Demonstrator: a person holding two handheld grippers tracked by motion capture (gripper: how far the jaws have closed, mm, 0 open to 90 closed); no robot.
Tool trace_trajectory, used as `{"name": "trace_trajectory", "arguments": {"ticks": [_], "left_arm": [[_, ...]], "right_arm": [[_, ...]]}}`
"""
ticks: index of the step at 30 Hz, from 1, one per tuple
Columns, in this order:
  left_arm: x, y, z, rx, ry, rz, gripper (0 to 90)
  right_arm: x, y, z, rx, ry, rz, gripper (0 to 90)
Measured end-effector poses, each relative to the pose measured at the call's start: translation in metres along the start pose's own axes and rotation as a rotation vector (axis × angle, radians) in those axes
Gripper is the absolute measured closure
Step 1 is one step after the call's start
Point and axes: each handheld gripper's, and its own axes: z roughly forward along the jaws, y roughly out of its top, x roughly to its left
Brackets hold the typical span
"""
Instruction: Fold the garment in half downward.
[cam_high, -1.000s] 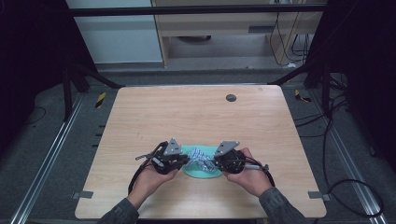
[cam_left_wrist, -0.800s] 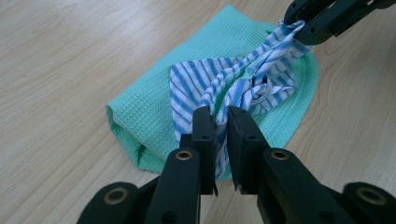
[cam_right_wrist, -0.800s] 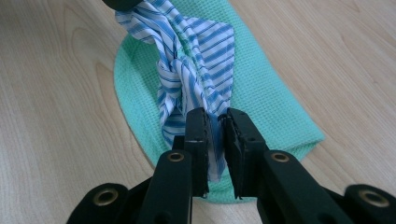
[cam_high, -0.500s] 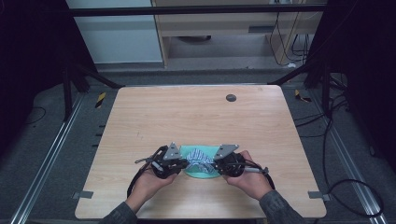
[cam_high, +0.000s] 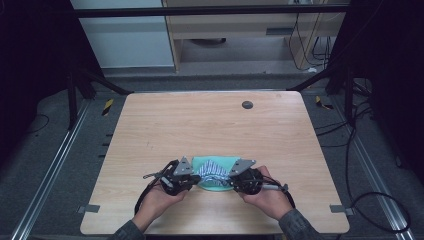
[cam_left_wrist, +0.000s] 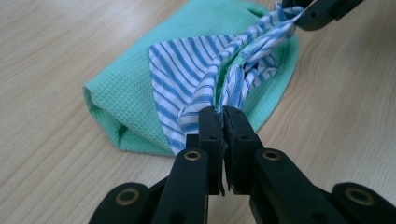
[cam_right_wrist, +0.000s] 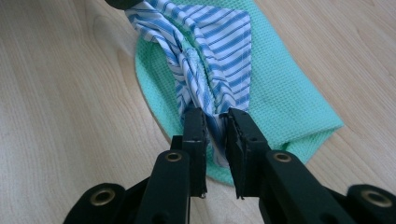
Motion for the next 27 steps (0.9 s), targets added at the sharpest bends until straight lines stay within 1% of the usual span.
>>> {"name": "trace_trajectory", "arguments": {"ticks": [1,5,6,8,12,13,15,18,20,23,26,27], "left_arm": [[0.000,-0.001,0.000,0.004,-0.002,0.005,86.7],[0.001,-0.003,0.000,0.008,-0.006,-0.001,87.1],[0.000,-0.003,0.000,0.004,-0.004,-0.005,87.2],[-0.001,-0.004,-0.001,0.003,-0.002,0.001,87.4],[-0.002,-0.006,0.000,0.002,-0.005,0.000,88.6],[-0.002,-0.007,0.000,0.007,-0.008,0.007,88.7],[-0.003,-0.008,-0.001,0.001,-0.008,0.003,88.8],[-0.004,-0.010,-0.001,0.007,-0.013,0.008,88.9],[-0.005,-0.011,-0.001,0.012,-0.016,0.016,89.0],[-0.007,-0.012,0.000,0.023,-0.007,0.037,89.0],[-0.010,-0.014,0.001,0.026,-0.012,0.038,89.1],[-0.010,-0.015,0.001,0.033,-0.012,0.046,89.2]], "right_arm": [[0.001,0.000,-0.001,-0.002,0.001,-0.002,77.9],[0.004,-0.003,-0.001,-0.003,0.006,-0.007,81.2],[0.004,-0.003,-0.001,0.001,0.004,-0.009,82.6],[0.005,-0.005,-0.002,0.003,0.003,-0.010,84.3],[0.007,-0.008,-0.003,0.000,0.010,-0.008,89.0],[0.008,-0.009,-0.002,-0.002,0.013,-0.015,89.4],[0.009,-0.011,-0.002,0.005,0.019,-0.019,89.7],[0.011,-0.012,-0.003,0.007,0.022,-0.027,89.9],[0.011,-0.012,-0.003,0.008,0.023,-0.031,89.9],[0.013,-0.013,-0.002,0.021,0.028,-0.045,90.0],[0.017,-0.016,0.000,0.033,0.036,-0.046,90.0],[0.018,-0.018,0.000,0.040,0.039,-0.047,90.0]]}}
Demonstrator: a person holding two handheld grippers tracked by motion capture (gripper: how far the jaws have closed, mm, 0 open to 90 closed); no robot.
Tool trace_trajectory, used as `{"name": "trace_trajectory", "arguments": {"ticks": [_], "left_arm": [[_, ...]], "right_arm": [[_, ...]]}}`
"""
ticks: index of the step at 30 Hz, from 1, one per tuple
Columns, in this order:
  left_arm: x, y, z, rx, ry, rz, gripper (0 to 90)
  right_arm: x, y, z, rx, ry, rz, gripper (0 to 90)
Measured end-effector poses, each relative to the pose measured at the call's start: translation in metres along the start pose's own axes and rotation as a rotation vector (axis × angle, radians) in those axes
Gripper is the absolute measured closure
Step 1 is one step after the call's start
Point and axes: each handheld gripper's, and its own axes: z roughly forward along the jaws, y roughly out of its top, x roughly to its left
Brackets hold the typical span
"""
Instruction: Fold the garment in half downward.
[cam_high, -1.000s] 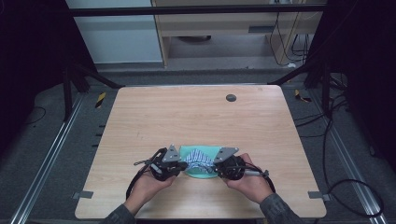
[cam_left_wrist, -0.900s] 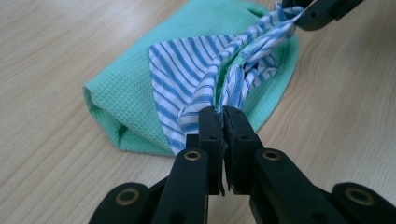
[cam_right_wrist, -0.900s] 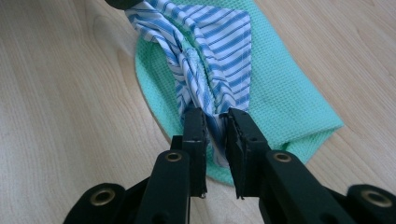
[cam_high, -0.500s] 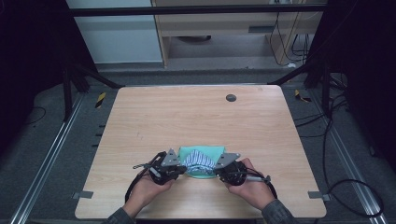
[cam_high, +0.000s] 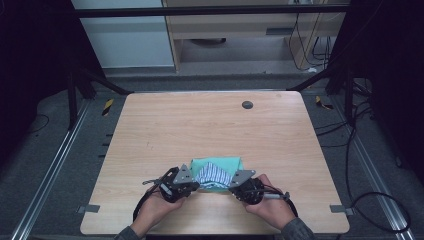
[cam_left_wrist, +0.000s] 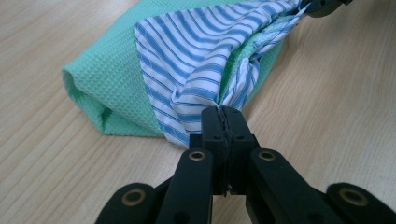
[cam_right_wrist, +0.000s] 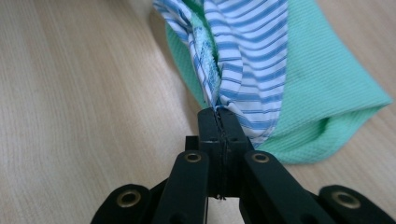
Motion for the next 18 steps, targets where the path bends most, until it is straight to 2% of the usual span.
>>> {"name": "trace_trajectory", "arguments": {"ticks": [6,8,10,18], "left_arm": [[-0.0026,-0.0046,0.0029,0.018,-0.006,0.012,89.5],[-0.0041,-0.0061,0.0038,0.012,-0.008,0.000,89.5],[-0.0037,-0.0070,0.0030,0.022,-0.013,0.013,89.6],[-0.0051,-0.0083,0.0040,0.027,-0.020,0.009,89.5]], "right_arm": [[0.0028,-0.0035,0.0031,0.019,0.010,-0.019,90.0],[0.0042,-0.0034,0.0030,0.027,0.015,-0.020,90.0],[0.0051,-0.0038,0.0035,0.032,0.020,-0.027,90.0],[0.0071,-0.0066,0.0067,0.051,0.023,-0.032,90.0]]}}
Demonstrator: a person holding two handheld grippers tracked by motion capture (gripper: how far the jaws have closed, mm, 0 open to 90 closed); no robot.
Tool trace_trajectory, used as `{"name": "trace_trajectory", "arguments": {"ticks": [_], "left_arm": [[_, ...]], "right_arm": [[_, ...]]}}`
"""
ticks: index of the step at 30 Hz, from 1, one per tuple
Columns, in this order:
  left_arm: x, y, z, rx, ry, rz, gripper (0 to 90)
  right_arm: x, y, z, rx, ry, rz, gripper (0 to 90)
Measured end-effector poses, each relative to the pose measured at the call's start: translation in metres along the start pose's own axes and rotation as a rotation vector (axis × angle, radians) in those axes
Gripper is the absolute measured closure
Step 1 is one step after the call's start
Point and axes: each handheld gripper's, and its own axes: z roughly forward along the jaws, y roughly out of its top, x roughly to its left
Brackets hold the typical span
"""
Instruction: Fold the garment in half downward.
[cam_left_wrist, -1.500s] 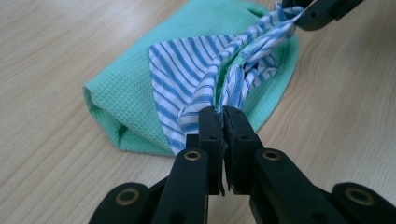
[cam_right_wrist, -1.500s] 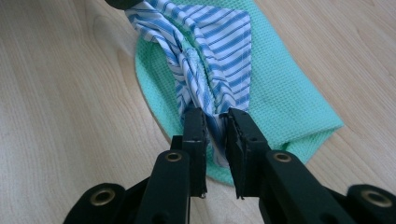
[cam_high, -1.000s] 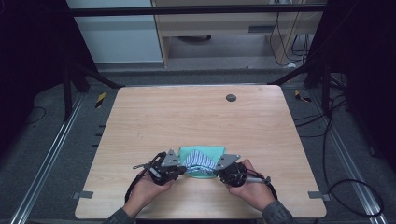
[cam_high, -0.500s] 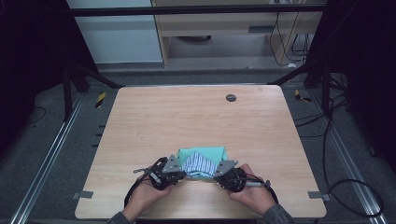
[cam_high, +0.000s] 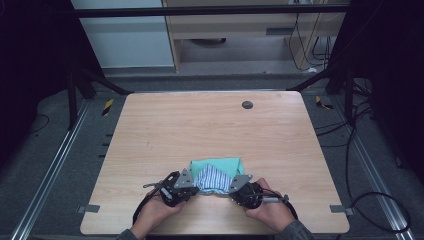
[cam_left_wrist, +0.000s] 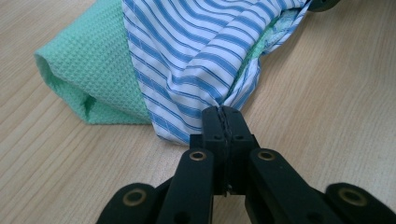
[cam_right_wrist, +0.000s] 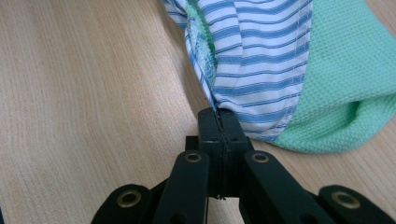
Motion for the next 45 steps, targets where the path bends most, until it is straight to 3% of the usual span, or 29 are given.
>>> {"name": "trace_trajectory", "arguments": {"ticks": [16,23,31,34,38,45], "left_arm": [[-0.005,0.000,0.000,0.006,-0.009,0.010,89.4],[-0.009,-0.002,-0.005,-0.016,-0.001,0.000,87.3],[-0.015,-0.011,-0.022,-0.067,0.028,-0.041,71.4],[-0.013,-0.011,-0.030,-0.089,0.068,-0.056,58.2],[-0.003,-0.011,-0.036,-0.096,0.125,-0.088,36.4],[0.015,-0.014,-0.039,-0.063,0.144,-0.142,23.2]], "right_arm": [[-0.001,-0.005,-0.002,-0.009,0.006,0.030,90.0],[0.000,-0.008,-0.004,-0.030,-0.001,0.047,87.8],[-0.001,-0.018,-0.020,-0.055,-0.017,0.067,75.7],[-0.001,-0.022,-0.026,-0.063,-0.032,0.095,65.1],[-0.006,-0.029,-0.032,-0.064,-0.067,0.147,47.3],[-0.025,-0.038,-0.037,-0.070,-0.131,0.225,27.2]]}}
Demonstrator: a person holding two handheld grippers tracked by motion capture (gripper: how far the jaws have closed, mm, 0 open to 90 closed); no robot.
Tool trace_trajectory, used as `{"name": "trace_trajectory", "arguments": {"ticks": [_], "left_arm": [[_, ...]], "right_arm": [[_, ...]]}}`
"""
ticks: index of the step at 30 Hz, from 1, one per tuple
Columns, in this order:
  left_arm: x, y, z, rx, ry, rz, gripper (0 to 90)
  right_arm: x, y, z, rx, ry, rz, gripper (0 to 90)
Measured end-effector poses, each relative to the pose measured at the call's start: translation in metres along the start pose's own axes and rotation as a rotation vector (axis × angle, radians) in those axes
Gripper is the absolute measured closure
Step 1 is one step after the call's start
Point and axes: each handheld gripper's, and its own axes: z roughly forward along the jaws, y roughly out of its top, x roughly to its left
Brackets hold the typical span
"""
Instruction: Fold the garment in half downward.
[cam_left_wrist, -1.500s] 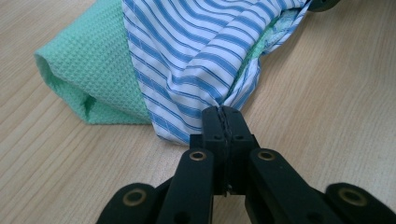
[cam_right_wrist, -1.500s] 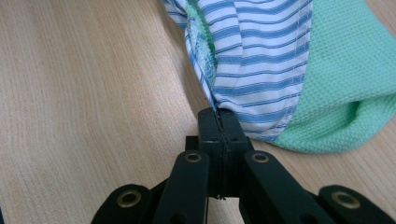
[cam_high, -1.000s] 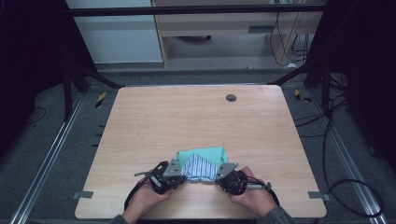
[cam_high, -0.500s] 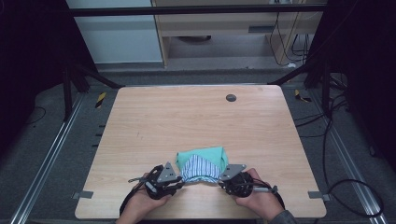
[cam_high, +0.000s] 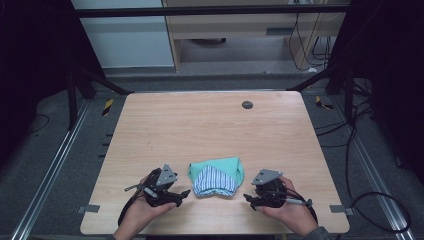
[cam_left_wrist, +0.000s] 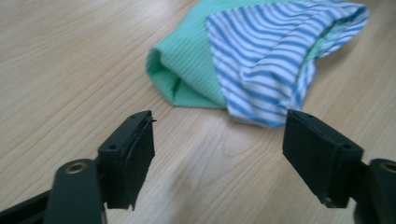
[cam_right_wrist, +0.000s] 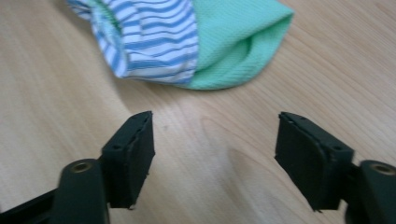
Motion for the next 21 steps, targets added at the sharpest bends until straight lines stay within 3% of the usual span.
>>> {"name": "trace_trajectory", "arguments": {"ticks": [4,7,11,14,17,19,21], "left_arm": [[0.010,-0.003,0.001,0.049,0.011,-0.006,17.1],[0.020,-0.007,0.004,0.080,0.054,-0.054,4.4],[0.032,-0.015,0.008,0.090,0.060,-0.064,3.6],[0.044,-0.019,0.010,0.087,0.087,-0.093,3.8],[0.058,-0.023,0.013,0.085,0.100,-0.117,3.5],[0.066,-0.025,0.015,0.093,0.128,-0.109,3.5],[0.075,-0.025,0.017,0.085,0.141,-0.135,3.8]], "right_arm": [[-0.011,0.000,0.002,0.011,-0.001,0.049,14.9],[-0.020,-0.001,0.005,0.019,-0.026,0.067,9.9],[-0.032,-0.005,0.009,0.002,-0.040,0.103,8.2],[-0.045,-0.008,0.013,-0.011,-0.051,0.112,7.2],[-0.057,-0.009,0.019,-0.009,-0.062,0.152,8.0],[-0.065,-0.008,0.022,-0.009,-0.056,0.167,7.5],[-0.071,-0.008,0.025,-0.015,-0.070,0.185,7.8]]}}
